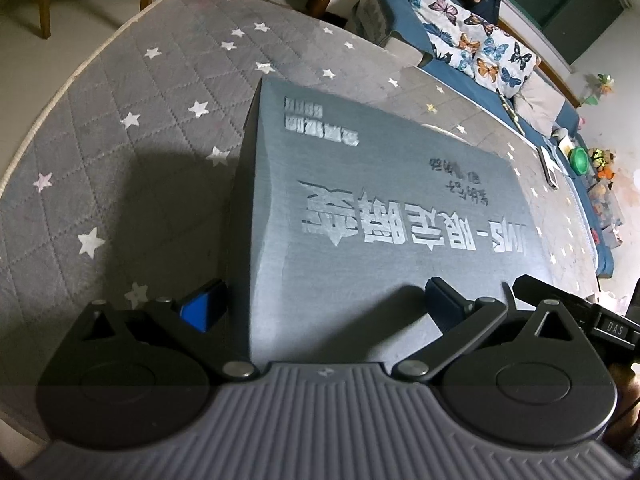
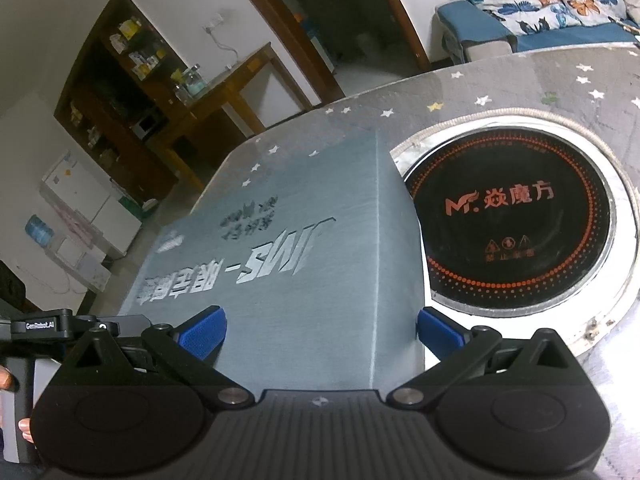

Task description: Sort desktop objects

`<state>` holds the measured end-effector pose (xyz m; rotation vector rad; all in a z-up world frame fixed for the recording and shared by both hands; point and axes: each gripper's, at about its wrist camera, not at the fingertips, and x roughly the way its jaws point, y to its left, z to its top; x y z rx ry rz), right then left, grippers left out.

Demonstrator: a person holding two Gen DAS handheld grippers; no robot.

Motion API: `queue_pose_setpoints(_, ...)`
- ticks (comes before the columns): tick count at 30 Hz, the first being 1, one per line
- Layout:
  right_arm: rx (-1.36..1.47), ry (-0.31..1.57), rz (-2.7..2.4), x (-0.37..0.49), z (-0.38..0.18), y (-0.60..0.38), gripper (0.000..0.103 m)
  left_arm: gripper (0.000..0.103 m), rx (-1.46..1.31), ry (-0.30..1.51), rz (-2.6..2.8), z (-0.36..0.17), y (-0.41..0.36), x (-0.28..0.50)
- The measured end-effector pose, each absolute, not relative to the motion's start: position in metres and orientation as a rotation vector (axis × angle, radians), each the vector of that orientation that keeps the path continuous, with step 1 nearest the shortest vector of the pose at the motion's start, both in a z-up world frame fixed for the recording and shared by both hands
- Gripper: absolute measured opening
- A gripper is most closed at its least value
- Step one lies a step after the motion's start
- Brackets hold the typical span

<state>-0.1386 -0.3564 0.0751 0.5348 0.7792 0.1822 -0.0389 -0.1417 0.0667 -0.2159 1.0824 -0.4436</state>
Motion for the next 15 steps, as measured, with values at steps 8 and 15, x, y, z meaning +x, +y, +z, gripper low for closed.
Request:
queue_pose_setpoints(8, 0.536, 0.783, 0.182, -0.136, 0.069, -0.358, 0.103, 0.103, -0.18, 1.061, -0.446, 0.066, -0.14, -0.042)
queue_pose_setpoints(15, 0.527, 0.793, 0.181, -0.139, 0.061, -0.357, 0.103, 0.103, -0.143, 1.056, -0.457, 0.062, -0.141, -0.049)
